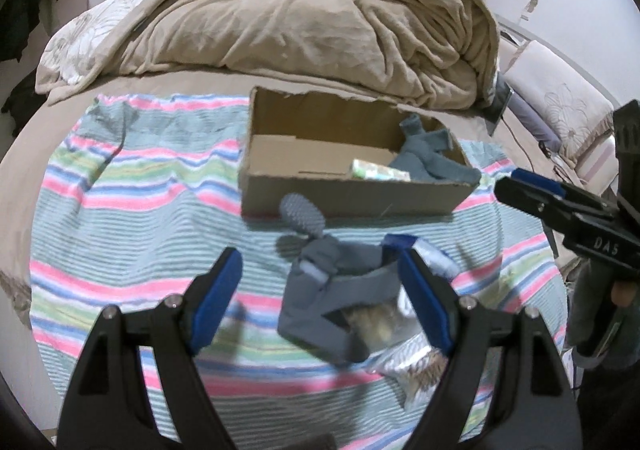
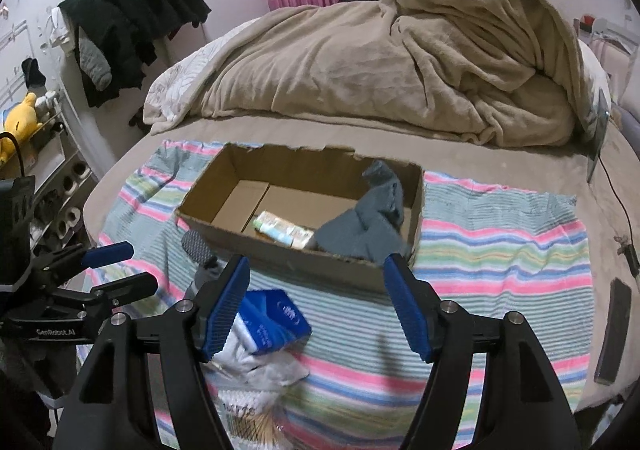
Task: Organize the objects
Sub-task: 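Grasp the grey dotted-sole sock with the left tool while the right grasps the blue tissue pack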
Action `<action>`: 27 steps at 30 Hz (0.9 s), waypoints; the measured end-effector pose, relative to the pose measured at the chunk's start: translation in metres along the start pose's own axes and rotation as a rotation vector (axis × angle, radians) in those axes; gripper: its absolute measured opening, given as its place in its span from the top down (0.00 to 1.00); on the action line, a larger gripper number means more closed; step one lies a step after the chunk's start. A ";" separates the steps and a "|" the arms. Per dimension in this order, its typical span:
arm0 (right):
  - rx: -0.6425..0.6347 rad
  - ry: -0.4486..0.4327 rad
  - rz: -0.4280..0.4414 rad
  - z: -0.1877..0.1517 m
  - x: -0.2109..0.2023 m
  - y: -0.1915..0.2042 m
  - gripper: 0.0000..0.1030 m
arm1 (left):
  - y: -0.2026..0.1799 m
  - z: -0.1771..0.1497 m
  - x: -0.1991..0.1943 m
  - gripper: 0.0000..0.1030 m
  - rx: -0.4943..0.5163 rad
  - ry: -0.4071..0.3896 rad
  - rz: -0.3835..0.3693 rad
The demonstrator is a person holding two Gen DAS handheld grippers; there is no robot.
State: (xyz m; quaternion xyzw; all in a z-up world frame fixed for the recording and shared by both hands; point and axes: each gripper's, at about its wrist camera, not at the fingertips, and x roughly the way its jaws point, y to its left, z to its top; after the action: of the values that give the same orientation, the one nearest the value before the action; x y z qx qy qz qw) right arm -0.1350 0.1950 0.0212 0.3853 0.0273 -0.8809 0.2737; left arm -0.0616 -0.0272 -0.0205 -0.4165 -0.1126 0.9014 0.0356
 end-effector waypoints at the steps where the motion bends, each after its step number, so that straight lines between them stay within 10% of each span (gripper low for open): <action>1: -0.001 0.004 0.001 -0.003 0.000 0.001 0.30 | 0.002 -0.002 0.000 0.21 -0.003 0.001 0.000; 27: -0.089 0.165 0.063 -0.031 0.054 0.045 0.31 | 0.022 -0.022 0.041 0.21 -0.008 0.085 -0.006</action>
State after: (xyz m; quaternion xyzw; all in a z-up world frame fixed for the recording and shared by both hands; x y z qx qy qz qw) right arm -0.1218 0.1402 -0.0306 0.4446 0.0767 -0.8350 0.3149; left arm -0.0710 -0.0381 -0.0695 -0.4540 -0.1159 0.8825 0.0415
